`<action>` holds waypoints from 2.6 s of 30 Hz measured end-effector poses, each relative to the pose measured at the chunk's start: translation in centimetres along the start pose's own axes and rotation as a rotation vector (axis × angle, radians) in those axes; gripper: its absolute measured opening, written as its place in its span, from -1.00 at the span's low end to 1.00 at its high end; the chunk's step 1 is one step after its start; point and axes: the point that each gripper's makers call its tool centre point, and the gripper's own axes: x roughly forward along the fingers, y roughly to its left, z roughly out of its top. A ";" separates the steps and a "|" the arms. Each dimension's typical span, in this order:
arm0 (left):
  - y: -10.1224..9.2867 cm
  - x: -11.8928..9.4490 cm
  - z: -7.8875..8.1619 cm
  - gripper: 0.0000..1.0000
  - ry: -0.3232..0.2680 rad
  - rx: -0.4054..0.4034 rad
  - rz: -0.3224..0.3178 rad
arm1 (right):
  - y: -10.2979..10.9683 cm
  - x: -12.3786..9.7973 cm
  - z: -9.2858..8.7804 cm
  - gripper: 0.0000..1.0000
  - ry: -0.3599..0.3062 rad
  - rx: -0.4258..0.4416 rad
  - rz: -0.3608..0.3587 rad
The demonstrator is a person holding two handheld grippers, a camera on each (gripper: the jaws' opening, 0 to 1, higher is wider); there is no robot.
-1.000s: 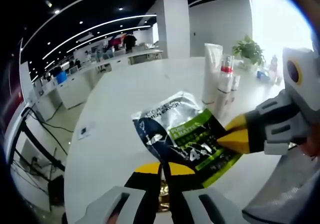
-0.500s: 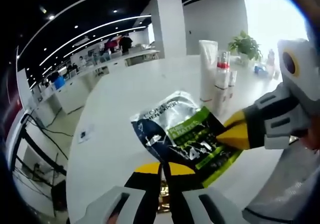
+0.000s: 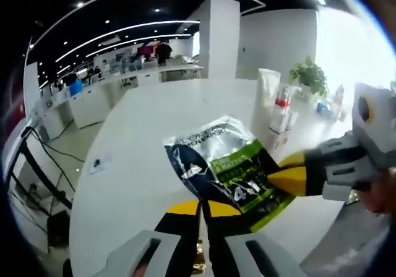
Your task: Arrange the skincare products in the storage area until every visible bottle or jar stands upright without overlapping.
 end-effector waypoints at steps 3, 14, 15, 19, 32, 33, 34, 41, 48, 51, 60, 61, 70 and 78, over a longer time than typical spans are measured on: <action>-0.4 0.7 0.3 -0.93 -0.006 -0.035 -0.019 | -1.0 0.0 -0.2 -0.94 0.006 0.047 -0.022; -1.6 4.3 0.6 -0.95 0.015 -0.083 -0.048 | -3.8 1.2 -1.4 -0.94 0.021 0.066 -0.101; -1.5 4.6 0.7 -0.95 0.013 -0.087 -0.047 | -4.1 1.4 -1.5 -0.94 0.024 0.072 -0.110; -1.1 5.8 1.1 -0.96 0.012 -0.126 -0.041 | -4.9 2.3 -1.4 -0.94 0.025 0.060 -0.133; 0.4 8.7 -1.6 -0.98 0.067 -0.213 0.017 | -7.0 3.4 -2.8 -0.87 0.071 -0.080 -0.188; 0.3 8.6 -1.9 -0.98 0.071 -0.248 0.013 | -6.9 3.0 -2.9 -0.87 0.077 -0.084 -0.182; 0.7 8.5 -2.2 -0.98 0.072 -0.274 0.029 | -6.6 2.9 -2.9 -0.87 0.079 -0.079 -0.166; 0.8 8.8 -2.3 -0.98 0.060 -0.314 0.057 | -0.2 3.3 -5.7 -0.93 0.211 0.109 0.158; 0.1 9.4 -2.1 -0.97 0.051 -0.332 0.038 | -2.7 3.7 -7.1 -0.96 0.229 -0.016 0.037; 0.0 9.8 -1.8 -0.97 0.049 -0.324 0.027 | -3.4 3.9 -7.3 -0.96 0.224 -0.004 0.015; 0.0 10.3 -2.1 -0.85 0.072 -0.191 0.022 | -4.3 4.1 -7.4 -0.95 0.193 -0.067 -0.020; 0.1 10.3 -2.1 -0.84 0.071 -0.185 0.023 | -4.3 4.1 -7.4 -0.95 0.188 -0.063 -0.021; 2.8 8.9 1.4 -0.61 -0.041 -0.222 0.032 | -4.4 4.3 -7.3 -0.95 0.182 -0.067 -0.031; 5.2 2.4 5.9 -0.61 -0.179 -0.076 0.061 | -4.8 3.8 -7.2 -0.93 0.236 -0.064 -0.066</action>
